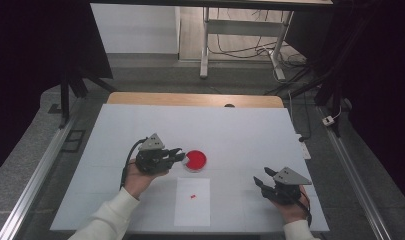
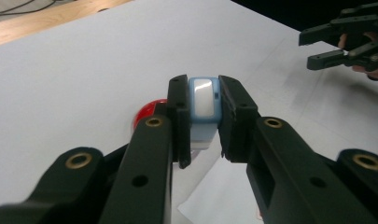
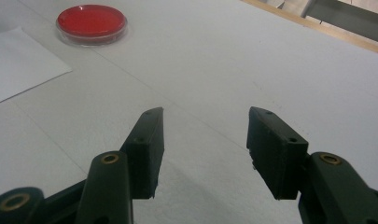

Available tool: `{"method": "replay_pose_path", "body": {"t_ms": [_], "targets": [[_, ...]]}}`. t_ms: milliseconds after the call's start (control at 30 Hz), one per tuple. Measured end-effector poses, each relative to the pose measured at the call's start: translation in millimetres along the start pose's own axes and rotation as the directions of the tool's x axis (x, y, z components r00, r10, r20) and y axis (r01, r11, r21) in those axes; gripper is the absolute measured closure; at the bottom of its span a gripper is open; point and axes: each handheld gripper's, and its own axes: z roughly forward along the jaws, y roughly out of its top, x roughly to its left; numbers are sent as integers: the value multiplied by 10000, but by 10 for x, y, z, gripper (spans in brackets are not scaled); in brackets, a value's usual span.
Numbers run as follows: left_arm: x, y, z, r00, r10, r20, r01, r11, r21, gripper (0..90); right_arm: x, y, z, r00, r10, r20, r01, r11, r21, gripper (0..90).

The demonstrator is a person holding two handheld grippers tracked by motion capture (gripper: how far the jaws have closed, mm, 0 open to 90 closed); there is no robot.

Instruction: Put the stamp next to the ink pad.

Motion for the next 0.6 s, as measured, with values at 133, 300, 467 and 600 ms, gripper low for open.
{"method": "replay_pose_path", "body": {"t_ms": [133, 300, 467, 600], "targets": [[46, 14, 21, 9999, -7, -107, 7, 10000, 5, 754, 6, 3, 4, 10000, 12, 3, -12, 10000, -10, 461], [98, 40, 63, 9996, 27, -282, -26, 10000, 36, 754, 7, 2, 11, 10000, 2, -5, -2, 10000, -36, 461], [169, 55, 130, 9985, 71, -546, -61, 9998, 189, 754, 10, 3, 16, 10000, -46, -20, 46, 10000, 41, 462], [261, 47, 194, 9968, -20, -797, 45, 9995, 320, 754, 11, 1, 24, 10000, -57, 9, 57, 10000, 70, 462]]}}
